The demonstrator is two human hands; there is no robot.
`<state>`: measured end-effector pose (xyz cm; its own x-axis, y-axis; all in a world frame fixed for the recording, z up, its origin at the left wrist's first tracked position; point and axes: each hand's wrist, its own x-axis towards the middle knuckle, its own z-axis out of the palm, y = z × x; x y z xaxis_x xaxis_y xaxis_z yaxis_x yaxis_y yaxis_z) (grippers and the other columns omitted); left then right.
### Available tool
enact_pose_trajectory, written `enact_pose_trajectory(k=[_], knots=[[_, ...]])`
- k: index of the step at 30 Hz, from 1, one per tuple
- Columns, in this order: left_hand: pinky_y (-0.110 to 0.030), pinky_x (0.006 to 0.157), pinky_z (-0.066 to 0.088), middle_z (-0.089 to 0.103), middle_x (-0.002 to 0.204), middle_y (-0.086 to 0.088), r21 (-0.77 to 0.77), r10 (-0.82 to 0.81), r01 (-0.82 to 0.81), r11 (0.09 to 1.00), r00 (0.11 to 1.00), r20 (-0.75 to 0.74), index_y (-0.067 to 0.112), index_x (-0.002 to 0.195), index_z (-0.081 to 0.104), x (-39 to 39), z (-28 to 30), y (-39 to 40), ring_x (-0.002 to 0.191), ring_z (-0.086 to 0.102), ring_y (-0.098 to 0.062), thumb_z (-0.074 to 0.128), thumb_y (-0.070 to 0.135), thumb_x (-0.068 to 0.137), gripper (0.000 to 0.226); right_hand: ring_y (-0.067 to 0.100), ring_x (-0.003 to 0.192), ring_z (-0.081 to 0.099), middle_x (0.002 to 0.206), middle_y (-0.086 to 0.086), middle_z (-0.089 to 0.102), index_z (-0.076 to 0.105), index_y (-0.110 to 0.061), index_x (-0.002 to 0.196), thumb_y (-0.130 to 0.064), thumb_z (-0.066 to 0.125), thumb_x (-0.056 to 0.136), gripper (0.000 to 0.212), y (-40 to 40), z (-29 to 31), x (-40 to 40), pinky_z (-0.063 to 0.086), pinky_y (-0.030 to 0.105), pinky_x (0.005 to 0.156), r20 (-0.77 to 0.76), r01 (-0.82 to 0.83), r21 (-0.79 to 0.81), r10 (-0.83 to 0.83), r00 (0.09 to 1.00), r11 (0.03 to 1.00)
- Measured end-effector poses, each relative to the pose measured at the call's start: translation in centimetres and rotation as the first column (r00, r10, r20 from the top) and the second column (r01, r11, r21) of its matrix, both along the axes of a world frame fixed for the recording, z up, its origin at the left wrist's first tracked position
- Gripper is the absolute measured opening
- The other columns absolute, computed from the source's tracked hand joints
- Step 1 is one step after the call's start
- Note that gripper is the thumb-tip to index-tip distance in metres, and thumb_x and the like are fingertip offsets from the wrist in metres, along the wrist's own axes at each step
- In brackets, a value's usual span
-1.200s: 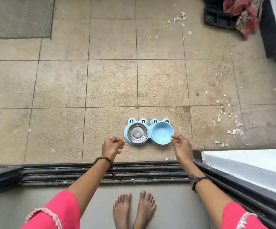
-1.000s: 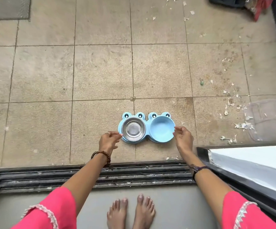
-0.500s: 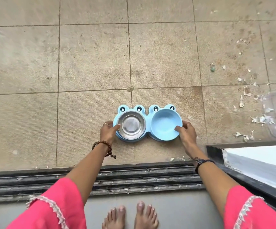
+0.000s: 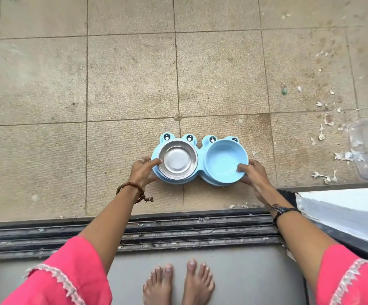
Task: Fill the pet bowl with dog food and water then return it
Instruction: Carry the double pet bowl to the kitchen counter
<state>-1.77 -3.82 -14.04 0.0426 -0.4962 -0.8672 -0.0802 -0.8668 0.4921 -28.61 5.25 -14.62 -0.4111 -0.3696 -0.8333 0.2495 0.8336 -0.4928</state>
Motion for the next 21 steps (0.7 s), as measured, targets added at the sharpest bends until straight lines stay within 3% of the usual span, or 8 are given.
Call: enact_pose_trajectory(k=[2, 4, 6, 9, 13, 15, 18, 21], knots=[[-0.043, 0.093, 0.049, 0.057, 0.107, -0.002, -0.024, 0.01, -0.01, 1.0, 1.0, -0.002, 0.001, 0.117, 0.052, 0.5, 1.9, 0.2, 0.094, 0.056, -0.009, 0.064, 0.007, 0.082, 0.037, 0.032, 0.115, 0.053, 0.131, 0.017, 0.05, 0.042, -0.002, 0.131, 0.003, 0.057, 0.081, 0.053, -0.3, 2.0, 0.6, 0.051, 0.037, 0.09, -0.012, 0.004, -0.019, -0.004, 1.0, 1.0], [-0.044, 0.096, 0.046, 0.058, 0.099, 0.002, -0.055, 0.041, -0.042, 0.998, 0.999, -0.018, 0.008, 0.106, 0.055, 0.9, 4.5, 0.5, 0.092, 0.055, -0.009, 0.063, 0.007, 0.083, 0.025, 0.031, 0.115, 0.052, 0.131, 0.017, 0.05, 0.041, -0.001, 0.132, 0.003, 0.055, 0.082, 0.052, -0.7, 4.5, 1.3, 0.051, 0.035, 0.086, -0.017, 0.015, -0.049, -0.016, 1.0, 0.999], [-0.044, 0.095, 0.046, 0.058, 0.102, 0.002, -0.088, 0.08, -0.082, 0.993, 0.997, -0.018, 0.008, 0.113, 0.053, 1.4, 7.7, 0.6, 0.103, 0.053, -0.015, 0.063, 0.009, 0.083, 0.031, 0.028, 0.109, 0.053, 0.129, 0.015, 0.05, 0.04, -0.002, 0.133, 0.003, 0.054, 0.083, 0.053, -1.2, 7.7, 1.9, 0.052, 0.032, 0.077, -0.018, 0.039, -0.084, -0.041, 0.999, 0.996], [-0.044, 0.092, 0.047, 0.059, 0.111, -0.003, -0.139, 0.119, -0.124, 0.983, 0.992, -0.041, 0.008, 0.119, 0.053, 2.2, 13.0, 0.8, 0.112, 0.053, -0.019, 0.065, 0.012, 0.082, 0.039, 0.024, 0.106, 0.05, 0.124, 0.013, 0.051, 0.041, -0.004, 0.133, 0.0, 0.054, 0.084, 0.051, -1.6, 13.3, 2.9, 0.052, 0.031, 0.073, -0.017, 0.088, -0.137, -0.091, 0.996, 0.987], [-0.034, 0.079, 0.048, 0.061, 0.088, 0.003, -0.213, 0.167, -0.185, 0.959, 0.981, -0.098, 0.02, 0.087, 0.057, 2.6, 22.0, 1.1, 0.089, 0.057, -0.012, 0.063, 0.011, 0.084, 0.011, 0.02, 0.097, 0.052, 0.11, 0.009, 0.055, 0.047, -0.003, 0.126, -0.002, 0.054, 0.083, 0.044, -1.5, 22.4, 4.0, 0.052, 0.032, 0.075, -0.008, 0.161, -0.195, -0.166, 0.986, 0.967], [-0.028, 0.071, 0.047, 0.06, 0.082, 0.005, -0.265, 0.2, -0.225, 0.938, 0.972, -0.12, 0.022, 0.079, 0.054, 2.8, 26.6, 1.2, 0.081, 0.056, -0.008, 0.061, 0.01, 0.085, 0.015, 0.018, 0.094, 0.055, 0.105, 0.007, 0.057, 0.049, -0.005, 0.121, -0.005, 0.055, 0.083, 0.039, -1.2, 27.2, 4.6, 0.052, 0.033, 0.074, -0.002, 0.188, -0.215, -0.193, 0.981, 0.958], [-0.019, 0.063, 0.049, 0.06, 0.082, 0.006, -0.306, 0.228, -0.278, 0.911, 0.955, -0.19, 0.022, 0.08, 0.052, 3.0, 34.5, 1.3, 0.076, 0.057, -0.007, 0.059, 0.01, 0.086, 0.016, 0.013, 0.083, 0.055, 0.093, 0.002, 0.058, 0.052, -0.008, 0.115, -0.005, 0.053, 0.084, 0.03, -0.7, 35.4, 5.3, 0.05, 0.029, 0.066, 0.002, 0.218, -0.262, -0.226, 0.974, 0.94], [-0.014, 0.056, 0.05, 0.065, 0.074, 0.01, -0.336, 0.245, -0.317, 0.887, 0.94, -0.238, 0.022, 0.083, 0.054, 3.0, 42.0, 1.9, 0.068, 0.06, -0.003, 0.06, 0.011, 0.086, 0.012, 0.015, 0.077, 0.053, 0.082, 0.001, 0.055, 0.054, -0.011, 0.093, -0.004, 0.052, 0.085, 0.011, 0.1, 43.1, 5.7, 0.045, 0.028, 0.059, 0.014, 0.268, -0.304, -0.277, 0.961, 0.914]])
